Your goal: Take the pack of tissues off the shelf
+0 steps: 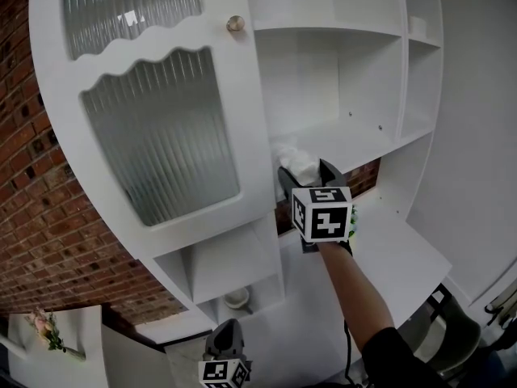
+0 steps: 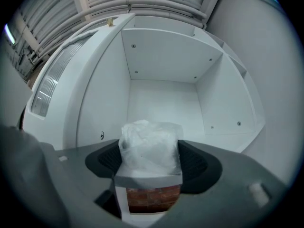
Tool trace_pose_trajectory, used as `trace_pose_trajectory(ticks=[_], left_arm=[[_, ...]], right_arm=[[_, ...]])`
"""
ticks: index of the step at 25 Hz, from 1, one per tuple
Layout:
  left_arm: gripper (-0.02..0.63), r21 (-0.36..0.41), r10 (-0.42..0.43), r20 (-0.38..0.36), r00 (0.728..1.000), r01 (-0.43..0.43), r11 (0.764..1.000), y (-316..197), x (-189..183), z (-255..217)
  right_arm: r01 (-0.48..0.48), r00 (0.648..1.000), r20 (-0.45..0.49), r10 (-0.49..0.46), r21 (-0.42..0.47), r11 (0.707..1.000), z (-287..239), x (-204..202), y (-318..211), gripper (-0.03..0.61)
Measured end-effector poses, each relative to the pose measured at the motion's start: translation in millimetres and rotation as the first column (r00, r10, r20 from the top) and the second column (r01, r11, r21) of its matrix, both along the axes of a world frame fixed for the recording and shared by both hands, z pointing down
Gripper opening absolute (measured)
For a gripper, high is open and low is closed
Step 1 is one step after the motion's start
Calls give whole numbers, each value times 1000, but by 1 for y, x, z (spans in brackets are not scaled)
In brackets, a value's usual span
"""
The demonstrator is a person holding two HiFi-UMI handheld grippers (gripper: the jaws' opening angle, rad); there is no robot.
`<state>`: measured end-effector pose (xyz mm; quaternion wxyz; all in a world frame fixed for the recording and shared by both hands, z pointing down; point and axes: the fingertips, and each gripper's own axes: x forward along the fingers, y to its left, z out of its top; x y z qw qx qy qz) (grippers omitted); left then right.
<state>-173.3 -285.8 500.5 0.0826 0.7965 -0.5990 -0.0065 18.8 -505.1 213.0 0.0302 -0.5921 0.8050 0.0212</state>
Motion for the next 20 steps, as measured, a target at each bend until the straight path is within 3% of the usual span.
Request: trace_pose_trajectory(ticks=[11,20], left_arm=[[12,-1,-13,-13,1000,13,1000,2,1,2],[12,1,-15,-12,1000,15,1000,3,4,0]], right_arm=[[23,998,58,-28,85,996,-9,10,11,262],[70,995,62,-81,158,985,-15,16,31,256]])
